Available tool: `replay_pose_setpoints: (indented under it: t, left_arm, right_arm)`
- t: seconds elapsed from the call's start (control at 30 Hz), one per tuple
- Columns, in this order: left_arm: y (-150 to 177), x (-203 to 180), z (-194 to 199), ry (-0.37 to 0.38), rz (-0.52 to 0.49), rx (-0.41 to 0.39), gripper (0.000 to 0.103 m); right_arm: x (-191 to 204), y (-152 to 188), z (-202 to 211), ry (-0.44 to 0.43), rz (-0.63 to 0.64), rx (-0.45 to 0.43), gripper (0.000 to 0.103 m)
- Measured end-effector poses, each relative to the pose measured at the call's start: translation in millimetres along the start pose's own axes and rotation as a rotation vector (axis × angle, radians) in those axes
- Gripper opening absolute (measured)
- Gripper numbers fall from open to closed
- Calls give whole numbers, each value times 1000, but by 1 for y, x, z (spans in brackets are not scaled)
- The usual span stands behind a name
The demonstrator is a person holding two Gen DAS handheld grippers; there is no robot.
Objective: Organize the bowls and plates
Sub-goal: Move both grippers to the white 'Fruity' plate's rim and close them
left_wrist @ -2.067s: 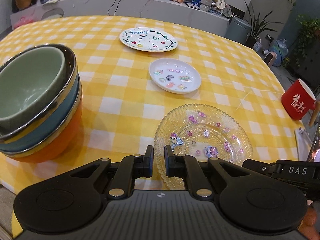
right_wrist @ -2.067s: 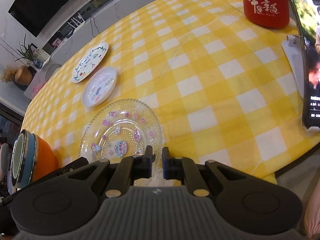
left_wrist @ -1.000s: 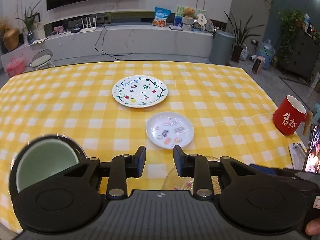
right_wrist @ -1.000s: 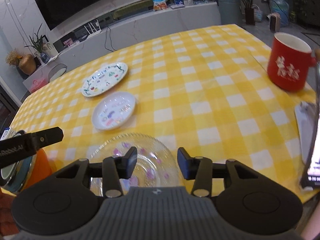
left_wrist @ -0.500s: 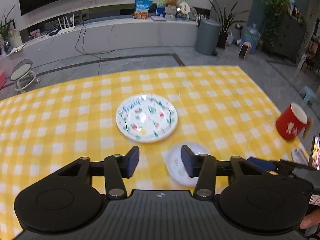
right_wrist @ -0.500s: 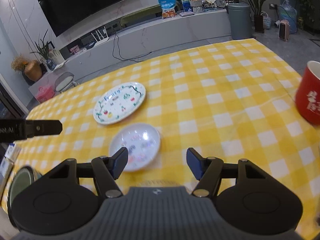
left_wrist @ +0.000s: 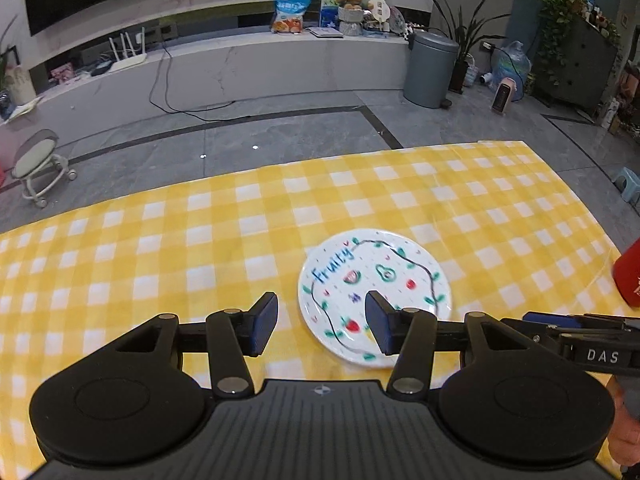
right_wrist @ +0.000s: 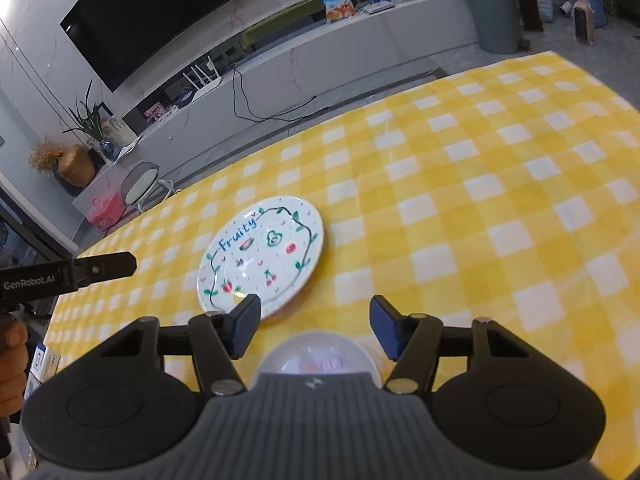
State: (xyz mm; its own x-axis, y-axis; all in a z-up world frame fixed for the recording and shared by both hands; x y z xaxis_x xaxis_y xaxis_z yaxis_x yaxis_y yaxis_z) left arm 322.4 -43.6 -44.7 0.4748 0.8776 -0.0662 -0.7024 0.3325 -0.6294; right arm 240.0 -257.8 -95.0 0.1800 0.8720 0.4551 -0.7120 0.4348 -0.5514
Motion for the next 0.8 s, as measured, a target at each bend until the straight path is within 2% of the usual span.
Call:
replay_pose_setpoints:
  t: [0.03,0.27,0.4,0.47,0.6,0.7,0.8]
  left_arm:
    - [-2,3,-7,-4,0,2,59]
    - [2,20,-63,54,69,78,59]
    - [10,30,-85,119,136,123,59]
    - [11,34,-90,133,154,118,58]
    - [10,41,-86,181,155,85,58]
    - [10,43,-87,197,155,76,49]
    - [13,46,-85,210,155,63,44]
  right_arm:
    - [-1,-4,-6,-1,-13,7,53]
    - [-4,-20,-45,9,-65,34,43]
    - [-12,-22,-58,2,-97,41,41]
    - [-15,-21,-63,-17,-110,41,33]
    - [-23,-24,-68,-84,-168,31,26]
    - [-28,-20,-73,-151,-247,46,19]
    - [-28,-17,-74,-182,-267,42,15]
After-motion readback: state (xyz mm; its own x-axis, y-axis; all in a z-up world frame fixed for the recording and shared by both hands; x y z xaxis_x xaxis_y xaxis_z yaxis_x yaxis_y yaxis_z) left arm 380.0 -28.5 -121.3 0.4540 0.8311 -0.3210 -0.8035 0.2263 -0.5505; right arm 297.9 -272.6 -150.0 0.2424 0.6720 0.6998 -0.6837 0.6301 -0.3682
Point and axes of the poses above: each gripper's, at about its wrist camera, not at the fingertips, and z roughly against the way its jaws point, x to its left, y to its underside, the point moved 6 cm from there along -z, roughly the way its jaws point, and after that the axes turned 1 degree about z, right-handed, at the moved point
